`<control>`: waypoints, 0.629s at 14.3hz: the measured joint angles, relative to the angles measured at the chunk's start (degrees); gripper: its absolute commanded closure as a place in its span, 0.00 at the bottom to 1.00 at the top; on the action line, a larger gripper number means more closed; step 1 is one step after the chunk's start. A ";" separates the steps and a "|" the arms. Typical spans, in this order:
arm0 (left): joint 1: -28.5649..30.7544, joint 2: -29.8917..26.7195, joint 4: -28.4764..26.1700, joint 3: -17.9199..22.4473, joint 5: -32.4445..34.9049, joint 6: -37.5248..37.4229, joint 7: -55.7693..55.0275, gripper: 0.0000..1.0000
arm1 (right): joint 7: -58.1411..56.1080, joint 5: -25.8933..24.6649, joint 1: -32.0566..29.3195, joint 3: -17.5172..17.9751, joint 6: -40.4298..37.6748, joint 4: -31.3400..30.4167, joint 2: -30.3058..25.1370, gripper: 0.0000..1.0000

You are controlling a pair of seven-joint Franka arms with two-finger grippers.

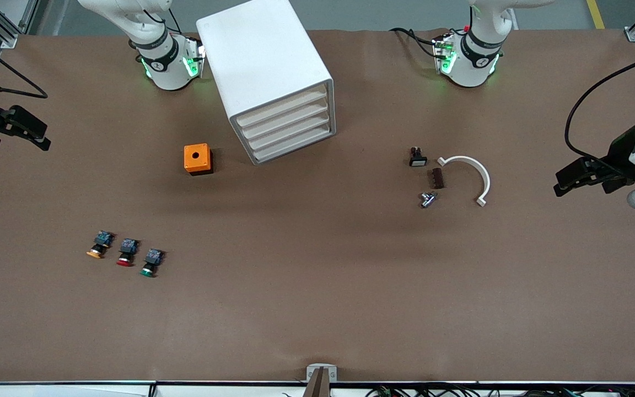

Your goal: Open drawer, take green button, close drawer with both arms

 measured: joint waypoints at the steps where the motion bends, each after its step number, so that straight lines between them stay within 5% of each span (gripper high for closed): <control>1: -0.03 0.00 0.04 -0.07 0.00 -0.59 0.00 0.00 | 0.00 0.01 0.00 0.02 -0.06 -0.06 0.00 0.00; 9: -0.01 0.00 0.04 -0.18 0.00 -1.92 0.00 0.00 | -0.01 0.04 0.00 0.29 0.27 -0.03 0.35 0.00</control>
